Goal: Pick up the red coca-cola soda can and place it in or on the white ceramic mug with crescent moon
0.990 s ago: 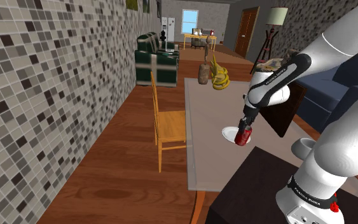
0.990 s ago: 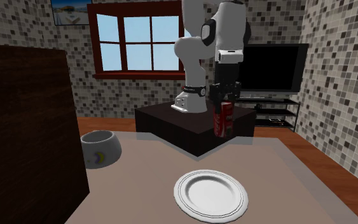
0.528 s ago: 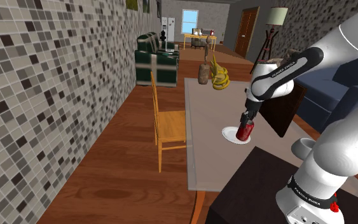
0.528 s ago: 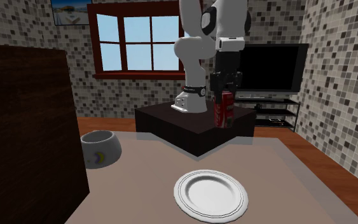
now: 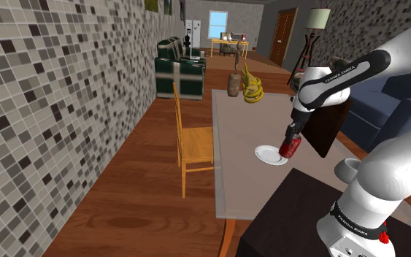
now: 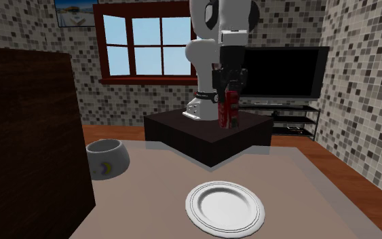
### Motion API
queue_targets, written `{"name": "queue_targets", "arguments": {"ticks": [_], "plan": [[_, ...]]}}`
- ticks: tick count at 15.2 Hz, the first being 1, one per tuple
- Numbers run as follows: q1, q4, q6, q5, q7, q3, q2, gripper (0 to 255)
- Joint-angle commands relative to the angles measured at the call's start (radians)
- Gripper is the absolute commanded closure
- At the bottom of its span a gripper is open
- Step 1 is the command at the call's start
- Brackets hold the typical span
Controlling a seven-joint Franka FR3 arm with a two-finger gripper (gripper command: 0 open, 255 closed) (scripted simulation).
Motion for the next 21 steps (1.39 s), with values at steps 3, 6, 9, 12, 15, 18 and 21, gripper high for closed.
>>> {"name": "queue_targets", "arguments": {"ticks": [3, 6, 9, 12, 15, 18, 21], "plan": [[-0.075, 0.001, -0.025, -0.055, -0.109, -0.078, -0.033, 255], [-0.125, 0.013, -0.042, -0.089, -0.189, -0.135, -0.047, 255], [-0.165, 0.037, -0.056, -0.115, -0.272, -0.196, -0.047, 255], [-0.196, 0.072, -0.066, -0.131, -0.358, -0.259, -0.035, 255], [-0.214, 0.117, -0.074, -0.135, -0.448, -0.327, -0.011, 255], [-0.219, 0.172, -0.079, -0.125, -0.543, -0.399, 0.025, 255], [-0.209, 0.235, -0.082, -0.096, -0.644, -0.479, 0.074, 255]]}}
